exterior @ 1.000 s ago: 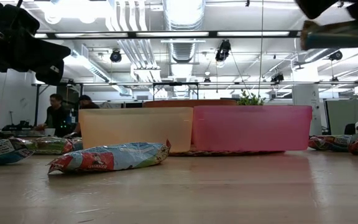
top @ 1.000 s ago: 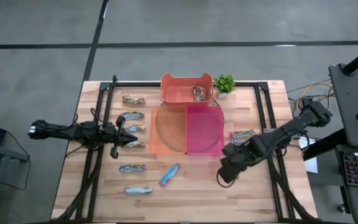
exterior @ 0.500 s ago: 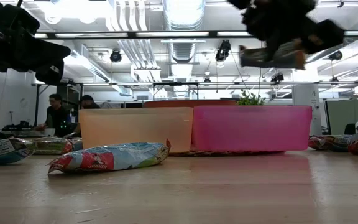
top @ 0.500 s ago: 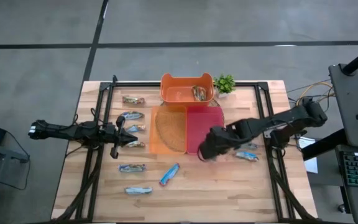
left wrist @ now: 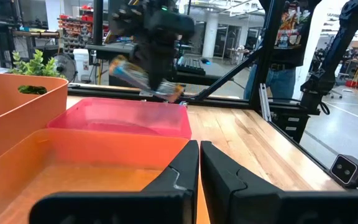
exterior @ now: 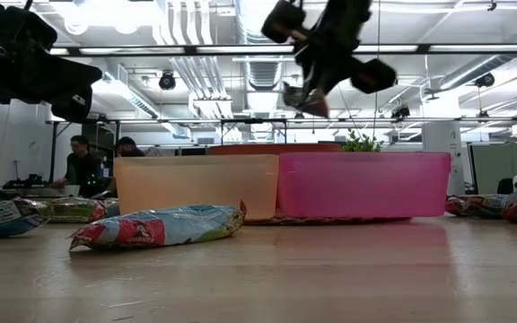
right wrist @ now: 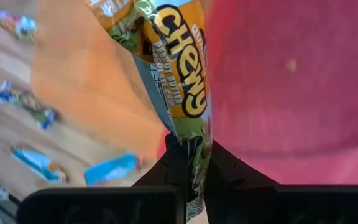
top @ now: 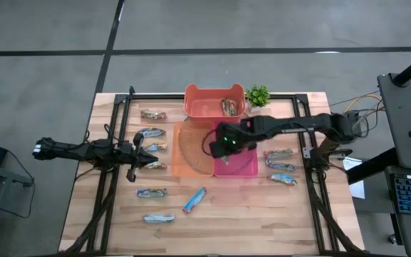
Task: Pick and place Granola Bars by type
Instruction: Put the yellow granola bar into the orange bin
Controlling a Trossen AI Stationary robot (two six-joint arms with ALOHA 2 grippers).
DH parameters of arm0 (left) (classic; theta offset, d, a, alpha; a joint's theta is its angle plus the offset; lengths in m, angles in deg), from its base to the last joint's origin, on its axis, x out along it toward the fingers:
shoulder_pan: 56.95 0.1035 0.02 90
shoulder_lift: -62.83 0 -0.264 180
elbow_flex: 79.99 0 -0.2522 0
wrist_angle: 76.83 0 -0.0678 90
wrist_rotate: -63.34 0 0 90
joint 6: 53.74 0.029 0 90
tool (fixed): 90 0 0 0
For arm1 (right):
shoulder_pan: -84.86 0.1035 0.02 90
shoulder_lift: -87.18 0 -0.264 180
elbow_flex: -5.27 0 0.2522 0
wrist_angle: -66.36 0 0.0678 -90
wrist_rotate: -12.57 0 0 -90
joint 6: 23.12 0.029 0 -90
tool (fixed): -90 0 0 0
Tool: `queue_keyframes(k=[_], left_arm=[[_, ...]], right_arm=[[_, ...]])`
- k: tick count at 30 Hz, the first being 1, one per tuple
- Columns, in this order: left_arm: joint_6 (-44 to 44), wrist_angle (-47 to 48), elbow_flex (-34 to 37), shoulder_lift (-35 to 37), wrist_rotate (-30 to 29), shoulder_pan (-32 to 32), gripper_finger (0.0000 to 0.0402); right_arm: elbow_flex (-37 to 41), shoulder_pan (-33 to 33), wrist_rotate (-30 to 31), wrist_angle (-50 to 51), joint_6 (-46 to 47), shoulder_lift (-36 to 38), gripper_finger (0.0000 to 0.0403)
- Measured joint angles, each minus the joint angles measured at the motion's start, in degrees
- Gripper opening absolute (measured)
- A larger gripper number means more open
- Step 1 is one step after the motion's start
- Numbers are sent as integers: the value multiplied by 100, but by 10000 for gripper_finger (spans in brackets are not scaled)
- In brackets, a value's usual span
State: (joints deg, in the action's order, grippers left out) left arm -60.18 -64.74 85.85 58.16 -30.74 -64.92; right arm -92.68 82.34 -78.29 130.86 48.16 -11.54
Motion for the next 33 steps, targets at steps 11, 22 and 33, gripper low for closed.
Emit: queue_keyframes(k=[11,22,33], left_arm=[[0,0,-2,2,0,0,0],[0,0,0,0,-2,-1,0],[0,0,-1,2,0,-1,0]], right_arm=[[-991,-1122,-22,386,-997,-849,11],[-2278,-1935,111,850,-1920,-1707,11],[-4429,-2460,-62,2149,-2137,-2918,11]])
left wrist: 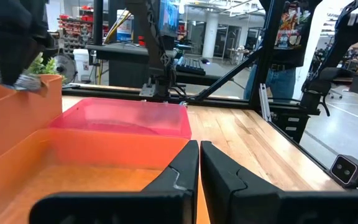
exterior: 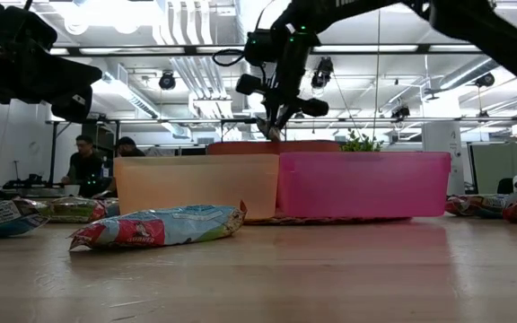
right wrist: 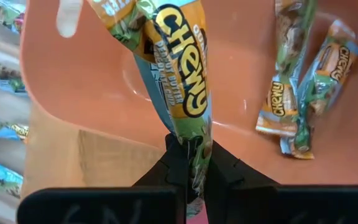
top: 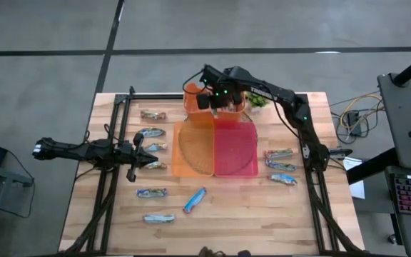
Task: Pick and place Granola Bars by type
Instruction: Put the yellow granola bar into the orange bin
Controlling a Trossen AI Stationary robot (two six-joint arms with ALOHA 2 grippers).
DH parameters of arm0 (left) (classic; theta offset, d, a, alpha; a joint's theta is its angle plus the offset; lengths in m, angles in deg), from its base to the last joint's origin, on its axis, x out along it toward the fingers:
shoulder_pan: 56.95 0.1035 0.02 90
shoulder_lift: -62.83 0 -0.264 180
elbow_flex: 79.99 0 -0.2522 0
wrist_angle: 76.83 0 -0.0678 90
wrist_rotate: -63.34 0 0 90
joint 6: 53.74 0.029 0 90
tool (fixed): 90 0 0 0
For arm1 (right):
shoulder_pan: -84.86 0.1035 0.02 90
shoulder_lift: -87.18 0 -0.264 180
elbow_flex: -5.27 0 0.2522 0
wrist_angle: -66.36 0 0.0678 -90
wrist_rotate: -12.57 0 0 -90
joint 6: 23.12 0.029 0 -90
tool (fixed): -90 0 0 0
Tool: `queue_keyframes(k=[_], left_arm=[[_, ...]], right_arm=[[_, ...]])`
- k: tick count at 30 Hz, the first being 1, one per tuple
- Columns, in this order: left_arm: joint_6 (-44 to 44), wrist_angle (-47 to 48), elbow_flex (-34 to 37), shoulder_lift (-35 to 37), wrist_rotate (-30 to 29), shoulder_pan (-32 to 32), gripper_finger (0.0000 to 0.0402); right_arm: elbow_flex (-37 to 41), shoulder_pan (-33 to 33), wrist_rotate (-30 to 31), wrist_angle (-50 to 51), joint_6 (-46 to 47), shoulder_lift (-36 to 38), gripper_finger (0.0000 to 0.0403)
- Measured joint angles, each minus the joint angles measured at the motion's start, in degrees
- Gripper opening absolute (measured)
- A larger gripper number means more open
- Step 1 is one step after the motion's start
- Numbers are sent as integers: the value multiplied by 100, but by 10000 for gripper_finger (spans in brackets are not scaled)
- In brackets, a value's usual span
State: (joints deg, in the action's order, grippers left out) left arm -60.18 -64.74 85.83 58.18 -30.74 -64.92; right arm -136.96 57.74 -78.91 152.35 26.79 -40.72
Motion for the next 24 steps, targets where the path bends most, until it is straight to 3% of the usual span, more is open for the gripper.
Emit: queue_keyframes(k=[4,24], left_arm=[[0,0,1,-2,0,1,0],[0,0,-1,-2,-1,0,0]], right_arm=[[-663,-36,-226,746,-1,-388,11],[-653,-172,-610,1136,420,-119,11]])
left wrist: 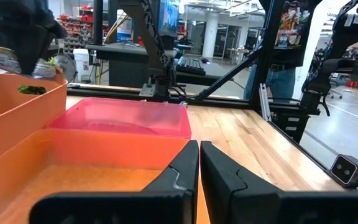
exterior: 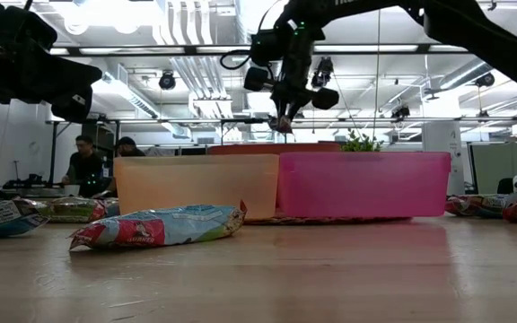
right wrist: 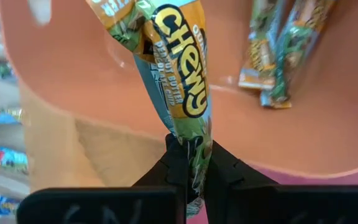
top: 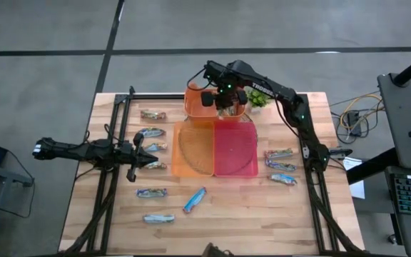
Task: Pick and place Granola Bars by type
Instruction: Put the yellow granola bar into the orange bin
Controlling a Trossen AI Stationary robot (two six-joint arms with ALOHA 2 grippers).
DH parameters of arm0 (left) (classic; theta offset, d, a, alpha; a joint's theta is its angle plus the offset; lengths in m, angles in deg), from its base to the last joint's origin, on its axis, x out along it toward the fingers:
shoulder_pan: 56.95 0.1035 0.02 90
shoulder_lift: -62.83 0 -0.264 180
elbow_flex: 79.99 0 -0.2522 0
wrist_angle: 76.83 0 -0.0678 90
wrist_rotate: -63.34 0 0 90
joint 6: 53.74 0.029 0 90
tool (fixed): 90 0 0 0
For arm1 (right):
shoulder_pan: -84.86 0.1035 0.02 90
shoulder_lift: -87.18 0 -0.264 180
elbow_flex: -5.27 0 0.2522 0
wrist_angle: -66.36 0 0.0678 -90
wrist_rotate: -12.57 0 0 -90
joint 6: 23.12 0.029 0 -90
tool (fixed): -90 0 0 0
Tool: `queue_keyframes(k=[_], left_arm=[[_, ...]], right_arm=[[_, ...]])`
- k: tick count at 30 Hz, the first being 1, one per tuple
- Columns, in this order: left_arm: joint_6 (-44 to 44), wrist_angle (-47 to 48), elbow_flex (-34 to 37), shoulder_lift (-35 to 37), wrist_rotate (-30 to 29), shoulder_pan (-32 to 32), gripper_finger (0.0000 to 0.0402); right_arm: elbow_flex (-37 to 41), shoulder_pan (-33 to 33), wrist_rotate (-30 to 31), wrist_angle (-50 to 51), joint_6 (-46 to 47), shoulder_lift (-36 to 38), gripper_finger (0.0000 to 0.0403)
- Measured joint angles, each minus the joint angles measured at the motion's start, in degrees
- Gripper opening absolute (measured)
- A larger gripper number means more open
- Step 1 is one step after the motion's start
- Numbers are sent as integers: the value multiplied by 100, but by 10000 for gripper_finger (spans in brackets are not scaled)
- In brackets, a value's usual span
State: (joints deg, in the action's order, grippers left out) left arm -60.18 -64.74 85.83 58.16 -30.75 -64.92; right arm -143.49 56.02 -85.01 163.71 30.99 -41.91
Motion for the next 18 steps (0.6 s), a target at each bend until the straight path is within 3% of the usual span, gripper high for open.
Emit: queue_keyframes(k=[9,18], left_arm=[[0,0,1,0,1,-1,0],[-2,0,2,0,1,-1,0]], right_arm=[[0,-339,158,-555,26,-126,11],[7,-448,211,-909,6,-733,11]])
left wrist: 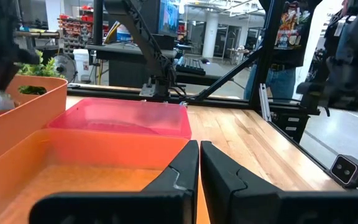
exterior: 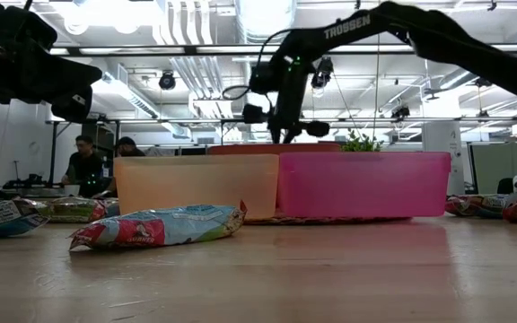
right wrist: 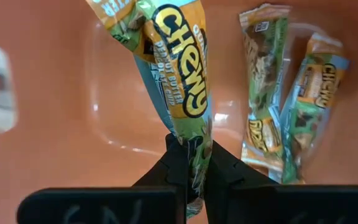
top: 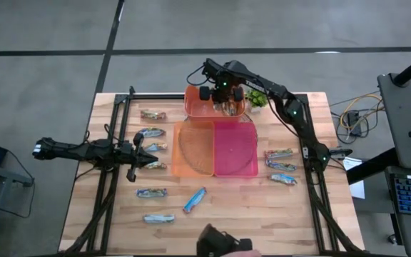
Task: Pick and place Granola Bars by type
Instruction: Put the yellow granola bar into the orange bin
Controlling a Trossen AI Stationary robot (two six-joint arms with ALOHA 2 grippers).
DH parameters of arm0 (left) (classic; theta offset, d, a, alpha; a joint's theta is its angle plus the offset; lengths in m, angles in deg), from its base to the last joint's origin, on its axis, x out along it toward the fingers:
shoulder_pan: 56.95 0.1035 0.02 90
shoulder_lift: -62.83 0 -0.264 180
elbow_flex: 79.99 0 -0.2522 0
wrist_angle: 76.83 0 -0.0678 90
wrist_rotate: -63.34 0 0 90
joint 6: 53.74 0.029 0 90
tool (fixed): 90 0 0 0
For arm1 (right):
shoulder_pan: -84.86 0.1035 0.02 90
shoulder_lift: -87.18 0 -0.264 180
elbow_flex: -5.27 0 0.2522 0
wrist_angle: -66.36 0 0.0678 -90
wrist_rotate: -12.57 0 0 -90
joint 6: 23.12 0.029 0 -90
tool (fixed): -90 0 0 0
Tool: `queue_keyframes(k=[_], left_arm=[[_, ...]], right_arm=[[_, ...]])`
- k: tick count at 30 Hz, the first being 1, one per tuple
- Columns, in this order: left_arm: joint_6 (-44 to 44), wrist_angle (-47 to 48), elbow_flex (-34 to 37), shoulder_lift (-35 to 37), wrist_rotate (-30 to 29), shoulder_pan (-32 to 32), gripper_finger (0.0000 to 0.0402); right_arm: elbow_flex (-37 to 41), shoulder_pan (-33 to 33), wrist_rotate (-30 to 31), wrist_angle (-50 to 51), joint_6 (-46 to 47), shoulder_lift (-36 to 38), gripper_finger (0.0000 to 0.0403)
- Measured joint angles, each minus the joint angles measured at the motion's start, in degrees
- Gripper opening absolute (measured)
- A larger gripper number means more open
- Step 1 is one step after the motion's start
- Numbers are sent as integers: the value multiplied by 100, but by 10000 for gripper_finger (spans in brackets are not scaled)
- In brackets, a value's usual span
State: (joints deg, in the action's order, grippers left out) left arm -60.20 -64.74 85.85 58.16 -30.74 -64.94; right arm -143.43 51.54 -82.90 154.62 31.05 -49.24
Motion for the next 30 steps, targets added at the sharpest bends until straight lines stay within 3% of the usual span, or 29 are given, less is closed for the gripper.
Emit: queue_keyframes(k=[18,30], left_arm=[[2,0,0,1,0,2,0],[2,0,-2,2,0,2,0]], right_arm=[[3,3,599,-17,-319,-557,11],[4,-7,393,17,-703,-793,18]])
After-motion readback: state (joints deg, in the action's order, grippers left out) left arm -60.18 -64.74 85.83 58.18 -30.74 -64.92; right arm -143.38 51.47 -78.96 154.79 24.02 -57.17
